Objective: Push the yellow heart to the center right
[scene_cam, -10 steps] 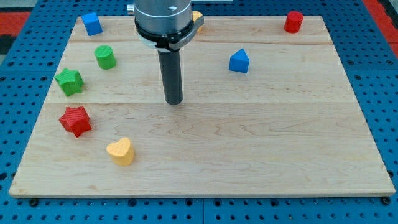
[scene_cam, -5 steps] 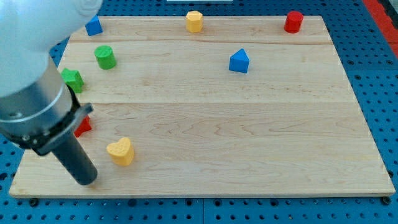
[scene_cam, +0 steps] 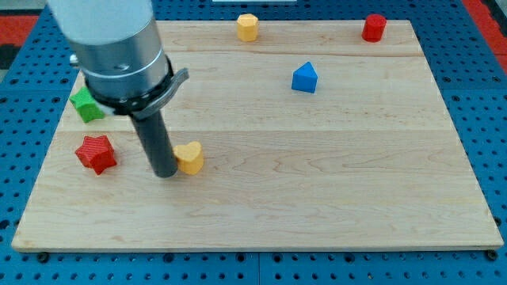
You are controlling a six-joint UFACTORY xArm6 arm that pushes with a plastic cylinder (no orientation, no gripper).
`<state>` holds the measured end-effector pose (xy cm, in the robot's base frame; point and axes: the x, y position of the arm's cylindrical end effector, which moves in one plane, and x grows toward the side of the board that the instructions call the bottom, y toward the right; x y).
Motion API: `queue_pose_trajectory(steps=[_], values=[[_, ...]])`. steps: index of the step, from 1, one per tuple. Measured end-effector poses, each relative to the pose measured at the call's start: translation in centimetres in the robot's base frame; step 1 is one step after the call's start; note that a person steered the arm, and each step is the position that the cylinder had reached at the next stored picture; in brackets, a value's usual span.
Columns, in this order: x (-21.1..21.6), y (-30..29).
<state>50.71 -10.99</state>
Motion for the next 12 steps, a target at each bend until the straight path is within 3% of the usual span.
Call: queue_pose_trajectory(steps=[4,5,6,7,9,12], values=[[-5.2,15.8],[-8.2,18.1],[-9.7,16.2],[-11.7,18.3],[-11.7,24.6],[-15.6,27.5]])
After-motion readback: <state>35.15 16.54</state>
